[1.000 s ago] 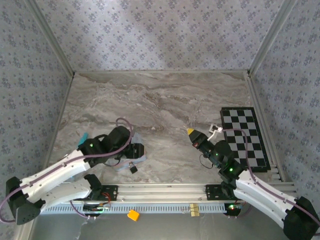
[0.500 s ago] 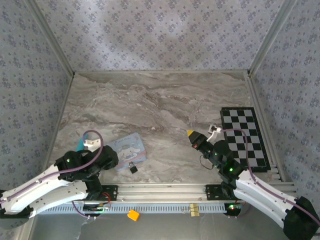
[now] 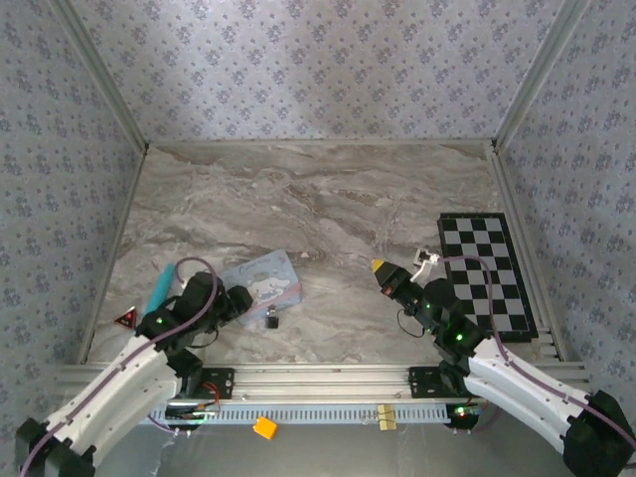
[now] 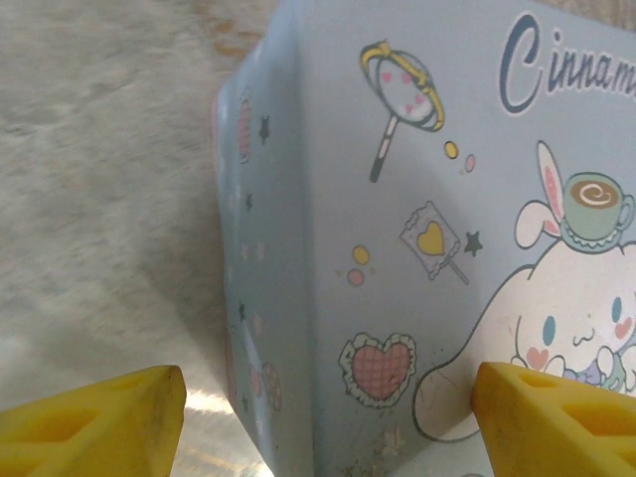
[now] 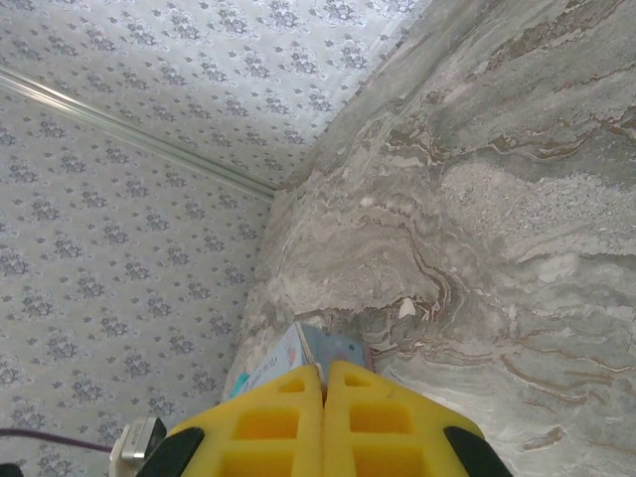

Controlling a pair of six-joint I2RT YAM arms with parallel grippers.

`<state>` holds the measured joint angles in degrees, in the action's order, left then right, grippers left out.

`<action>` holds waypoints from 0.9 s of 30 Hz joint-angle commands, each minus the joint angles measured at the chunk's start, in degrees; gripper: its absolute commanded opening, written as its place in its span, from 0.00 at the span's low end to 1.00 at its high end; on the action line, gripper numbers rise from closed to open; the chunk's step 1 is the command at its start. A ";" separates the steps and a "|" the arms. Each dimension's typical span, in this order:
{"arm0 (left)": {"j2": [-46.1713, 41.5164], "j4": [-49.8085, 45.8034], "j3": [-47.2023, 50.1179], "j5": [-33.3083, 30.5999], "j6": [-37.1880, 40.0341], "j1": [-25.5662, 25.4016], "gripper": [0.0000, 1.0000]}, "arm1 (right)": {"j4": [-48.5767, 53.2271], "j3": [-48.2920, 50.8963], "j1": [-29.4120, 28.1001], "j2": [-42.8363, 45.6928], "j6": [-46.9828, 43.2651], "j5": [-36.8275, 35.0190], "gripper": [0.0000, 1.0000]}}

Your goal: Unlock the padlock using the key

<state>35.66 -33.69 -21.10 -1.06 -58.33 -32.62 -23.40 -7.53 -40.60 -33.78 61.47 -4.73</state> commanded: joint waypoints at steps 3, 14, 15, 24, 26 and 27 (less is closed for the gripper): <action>11.71 9.34 -1.85 5.64 7.85 0.62 0.76 | 1.07 -0.54 -0.20 0.47 -0.79 -0.93 0.00; 35.09 25.39 -11.65 7.71 14.76 0.79 0.75 | 2.28 -1.65 -0.50 -0.04 -0.67 -0.89 0.00; 36.86 25.98 -12.99 8.12 15.75 1.01 0.75 | 2.55 -1.71 -0.49 0.01 -0.69 -0.94 0.00; 43.61 19.82 -23.81 3.05 22.89 3.25 0.73 | 3.33 -0.98 -1.26 0.95 0.31 -2.08 0.00; 40.55 16.54 -25.18 -0.08 24.14 1.60 0.73 | 4.27 -0.87 -1.33 1.57 0.44 -2.54 0.00; 38.37 14.79 -25.49 -2.21 24.63 0.37 0.73 | 4.55 -0.89 -1.42 1.90 0.40 -2.58 0.00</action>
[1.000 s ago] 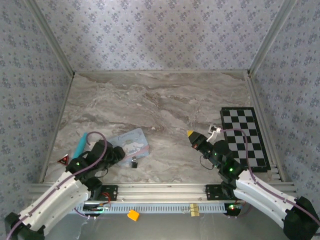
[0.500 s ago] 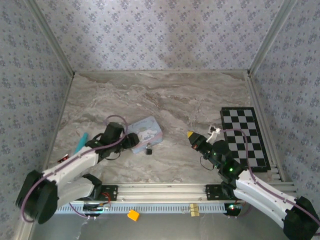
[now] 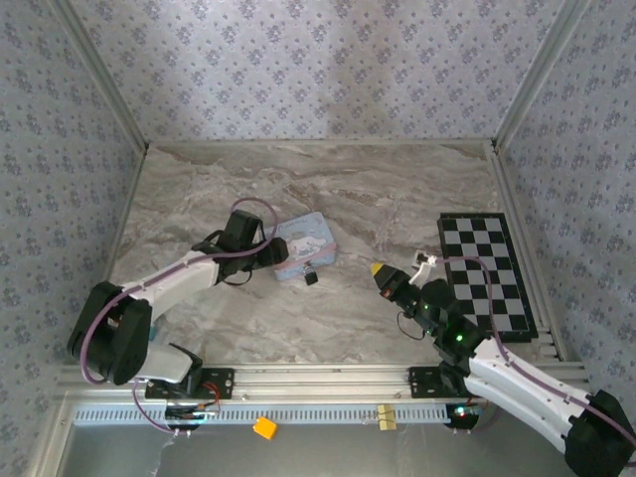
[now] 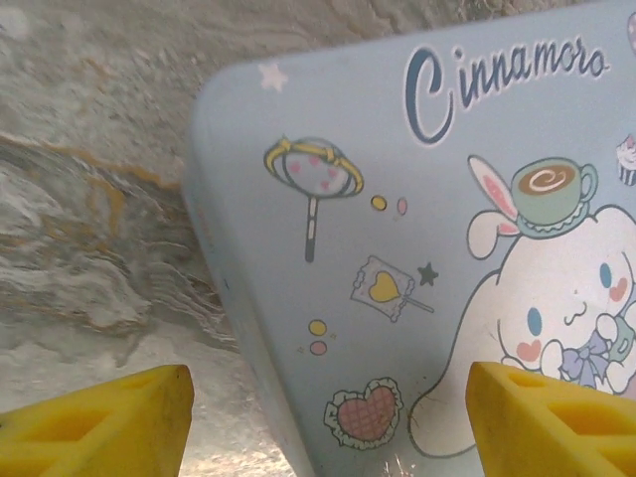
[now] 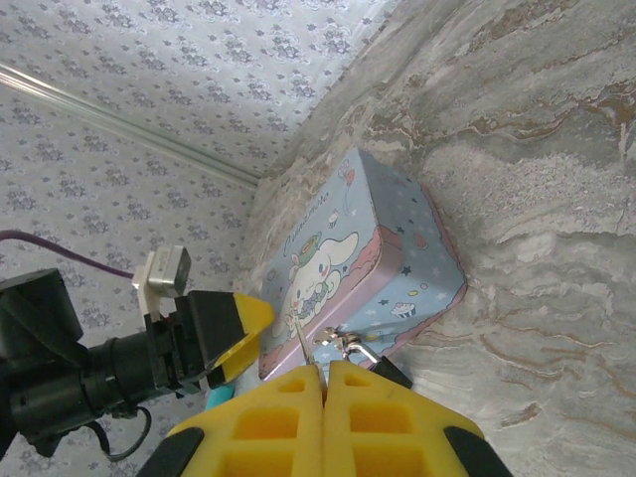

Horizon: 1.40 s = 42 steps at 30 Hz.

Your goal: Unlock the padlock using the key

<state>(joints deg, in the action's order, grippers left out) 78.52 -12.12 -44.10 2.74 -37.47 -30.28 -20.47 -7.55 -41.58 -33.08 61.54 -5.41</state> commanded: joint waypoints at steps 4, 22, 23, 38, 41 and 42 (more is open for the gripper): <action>-12.98 -12.25 -1.54 -11.85 4.16 -7.43 0.73 | 1.89 -0.12 -0.66 2.31 -0.02 -2.45 0.00; -2.52 25.10 11.22 1.10 -2.94 -19.68 0.69 | 1.40 1.23 -1.92 3.19 0.13 -3.72 0.00; -1.77 25.47 11.31 0.84 -3.16 -19.68 0.68 | 1.40 1.38 -2.01 3.31 0.14 -3.82 0.00; 8.37 33.15 12.98 -9.90 -10.51 -19.64 0.62 | 1.66 1.13 -2.10 3.63 -0.06 -3.64 0.00; 9.43 35.00 12.91 -11.83 -10.90 -19.59 0.60 | 1.66 1.44 -2.28 3.90 0.15 -3.95 0.00; 10.00 36.02 12.85 -12.11 -10.87 -19.57 0.59 | 1.48 1.62 -2.34 3.99 0.16 -3.99 0.00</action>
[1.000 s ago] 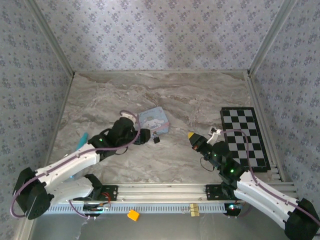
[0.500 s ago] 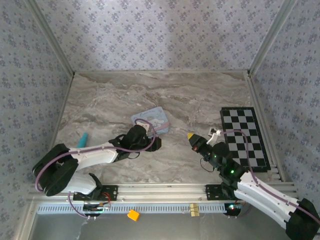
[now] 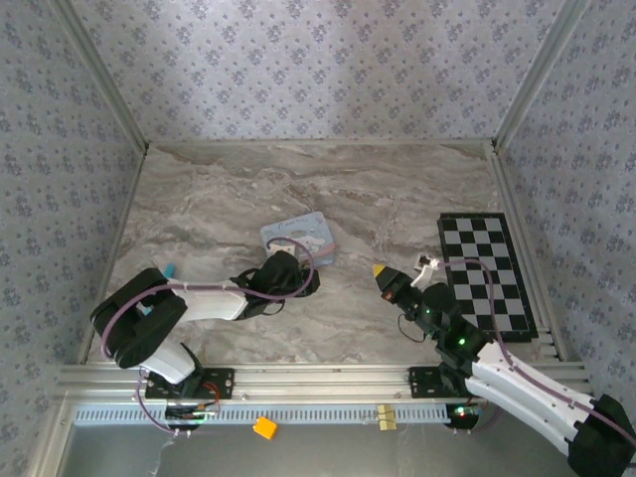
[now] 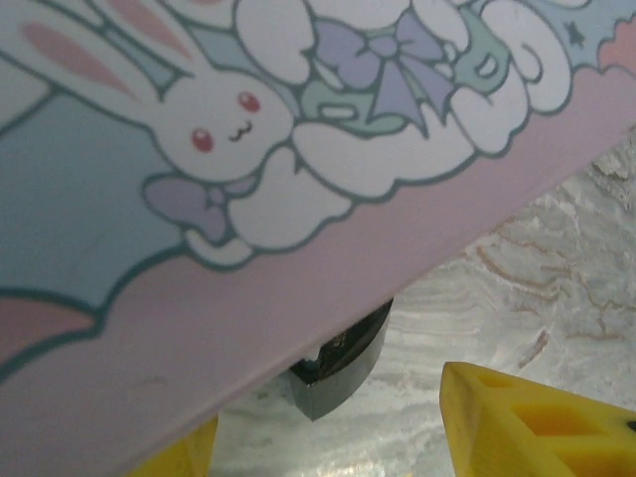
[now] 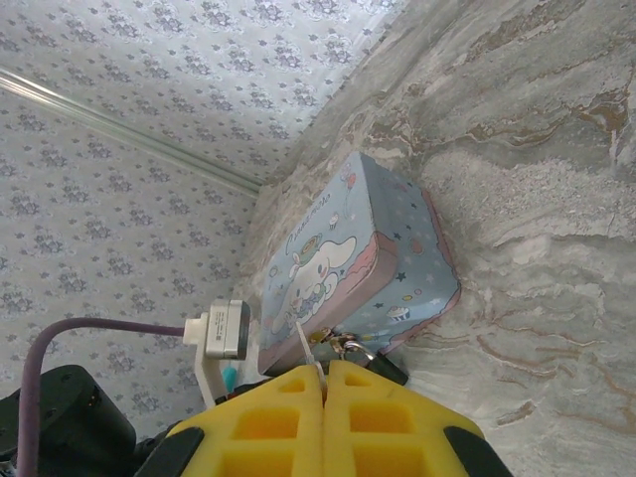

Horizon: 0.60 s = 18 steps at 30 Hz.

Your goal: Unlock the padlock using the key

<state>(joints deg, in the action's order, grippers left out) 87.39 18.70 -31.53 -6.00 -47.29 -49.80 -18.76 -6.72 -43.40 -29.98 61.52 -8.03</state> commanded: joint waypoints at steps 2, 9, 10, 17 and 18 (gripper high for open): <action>2.47 7.24 0.15 -3.44 -0.89 0.13 0.55 | -0.29 0.85 -0.55 0.88 0.17 -1.37 0.00; 7.81 13.28 -0.14 -0.87 -2.17 2.08 0.49 | 0.68 0.92 -0.64 2.21 0.07 -1.02 0.00; 8.12 13.37 -0.33 -0.90 -2.12 2.15 0.48 | 1.03 0.88 -0.64 2.55 0.05 -1.06 0.00; 8.43 11.44 -1.78 -1.30 -1.35 2.83 0.42 | 2.42 1.08 -0.64 3.78 0.09 -1.20 0.00; 8.58 11.45 -1.87 -1.30 -1.40 2.88 0.40 | 2.28 1.17 -0.64 3.76 0.17 -1.20 0.00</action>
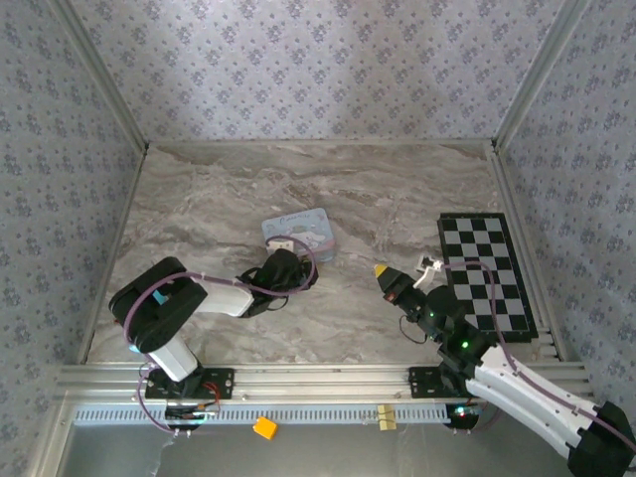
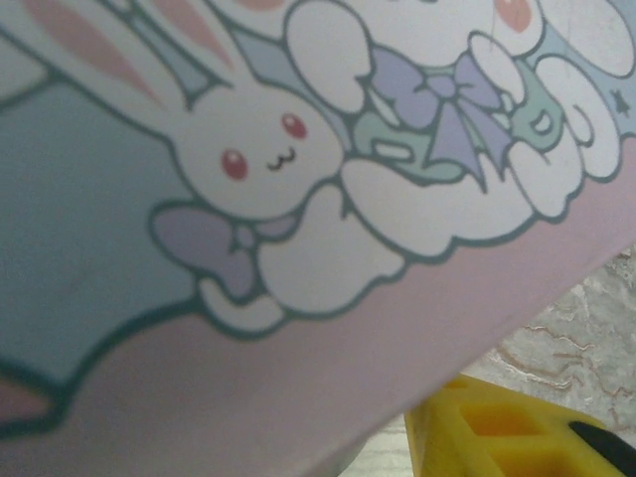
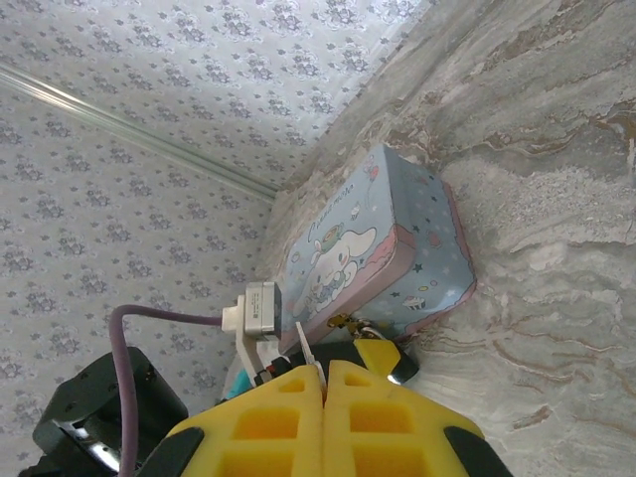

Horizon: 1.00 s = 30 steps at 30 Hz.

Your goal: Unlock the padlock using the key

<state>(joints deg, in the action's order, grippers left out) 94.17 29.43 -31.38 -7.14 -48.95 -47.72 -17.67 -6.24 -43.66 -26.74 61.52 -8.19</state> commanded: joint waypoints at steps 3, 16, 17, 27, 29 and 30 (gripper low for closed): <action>2.54 0.81 -2.58 0.54 0.23 1.18 0.37 | 1.31 0.63 -0.37 0.53 0.26 -1.04 0.00; -0.06 -2.46 -3.51 5.47 0.46 2.73 0.25 | 1.55 1.22 -0.64 -0.03 1.71 -1.57 0.00; -0.41 -2.85 -3.60 5.47 0.07 2.75 0.24 | 1.31 1.38 -0.70 -0.20 1.90 -1.66 0.00; -2.33 -1.92 -4.43 9.52 -8.27 2.92 0.16 | -6.16 3.04 -3.99 -9.20 6.63 -2.94 0.00; -2.79 -2.14 -4.66 10.27 -10.81 2.92 0.15 | -8.08 3.55 -4.87 -11.52 8.25 -3.92 0.00; -3.08 -2.03 -4.67 10.62 -12.13 2.99 0.14 | -9.23 3.95 -5.38 -12.81 9.32 -4.47 0.00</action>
<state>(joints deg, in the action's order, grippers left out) 93.30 26.74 -34.11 0.78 -56.42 -44.97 -22.22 -3.53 -48.03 -37.87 67.77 -9.82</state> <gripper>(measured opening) 0.158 0.051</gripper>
